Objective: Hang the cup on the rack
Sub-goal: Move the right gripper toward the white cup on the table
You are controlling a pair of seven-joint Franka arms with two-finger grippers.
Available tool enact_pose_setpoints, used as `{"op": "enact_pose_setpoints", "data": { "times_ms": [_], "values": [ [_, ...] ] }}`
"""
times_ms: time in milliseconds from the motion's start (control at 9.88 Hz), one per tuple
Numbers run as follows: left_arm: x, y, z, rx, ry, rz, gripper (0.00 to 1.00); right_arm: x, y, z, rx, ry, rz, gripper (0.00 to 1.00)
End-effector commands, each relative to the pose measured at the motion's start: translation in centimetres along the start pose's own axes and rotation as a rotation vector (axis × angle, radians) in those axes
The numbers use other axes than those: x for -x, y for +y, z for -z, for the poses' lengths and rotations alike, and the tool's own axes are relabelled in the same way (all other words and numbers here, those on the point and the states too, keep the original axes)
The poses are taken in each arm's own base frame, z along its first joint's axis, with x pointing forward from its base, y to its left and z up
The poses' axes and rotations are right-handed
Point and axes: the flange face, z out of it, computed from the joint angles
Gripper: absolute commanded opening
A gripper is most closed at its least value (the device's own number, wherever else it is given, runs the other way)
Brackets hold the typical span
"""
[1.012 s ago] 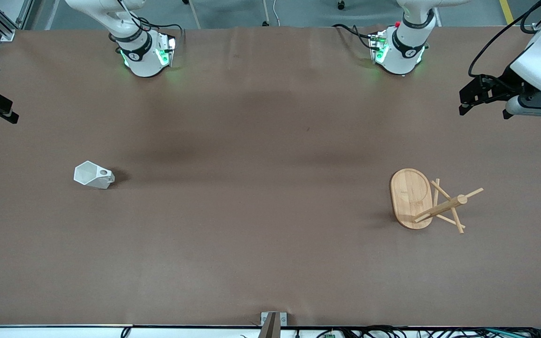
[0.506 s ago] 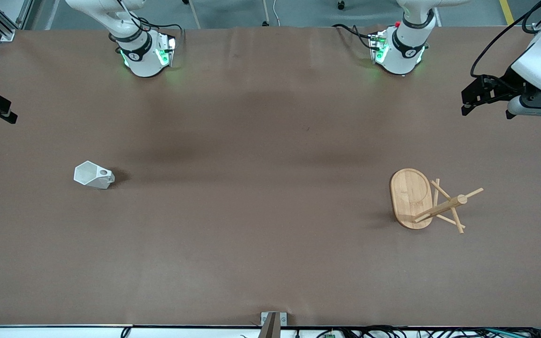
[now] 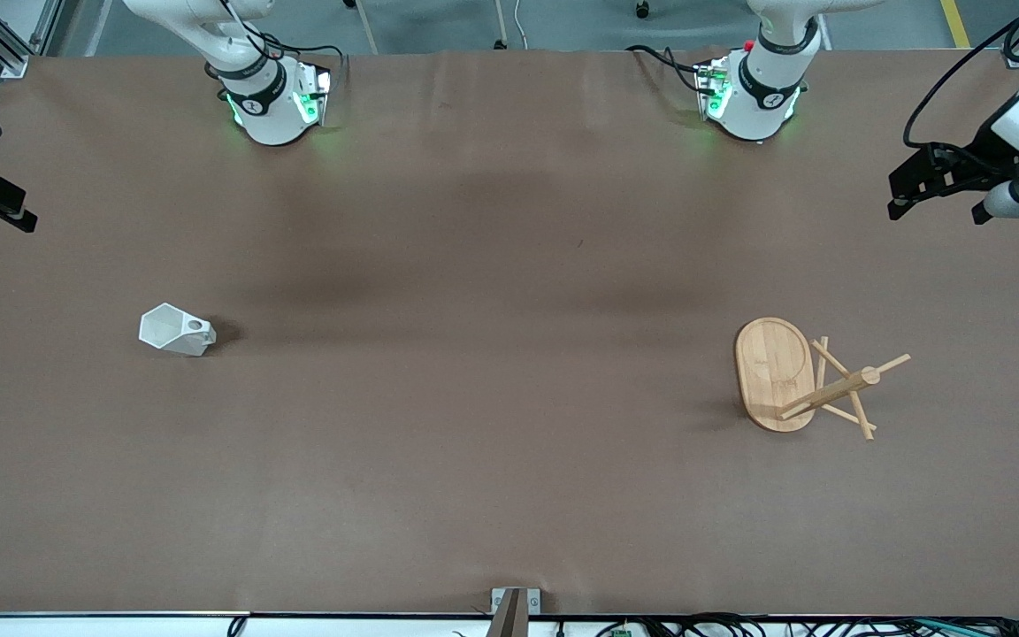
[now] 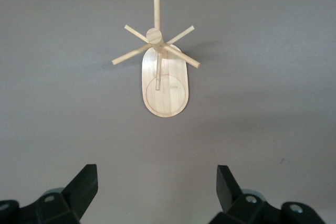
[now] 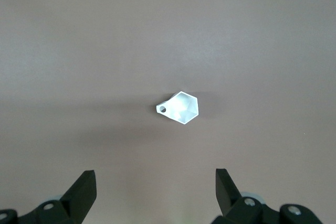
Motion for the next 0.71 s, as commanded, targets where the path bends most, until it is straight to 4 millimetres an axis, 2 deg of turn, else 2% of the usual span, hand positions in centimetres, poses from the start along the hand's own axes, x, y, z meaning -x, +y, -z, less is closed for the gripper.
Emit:
{"op": "enact_pose_setpoints", "data": {
  "times_ms": [0,101,202,304,405,607],
  "values": [
    [-0.5,-0.1,-1.2,-0.006,-0.034,-0.009,1.00,-0.3,0.9,-1.0,0.010,-0.008,0.002,0.99],
    [-0.5,0.1,-1.1,-0.009,-0.031,-0.013,1.00,-0.8,1.3,-3.4,0.010,-0.010,-0.002,0.97],
    [-0.5,0.0,-1.1,-0.005,-0.033,-0.013,1.00,-1.2,2.7,-5.3,0.012,0.003,-0.001,0.97],
    [-0.5,-0.1,-1.2,-0.009,-0.036,-0.010,1.00,-1.5,3.3,-8.1,0.011,-0.001,0.039,0.96],
    [-0.5,0.0,-1.2,-0.010,-0.036,-0.010,1.00,-1.4,4.6,-11.6,0.010,0.002,0.050,0.96],
    [-0.7,-0.2,-1.4,-0.011,-0.037,-0.013,1.00,-1.2,5.4,-18.3,0.019,0.046,0.101,0.96]
  ]
}}
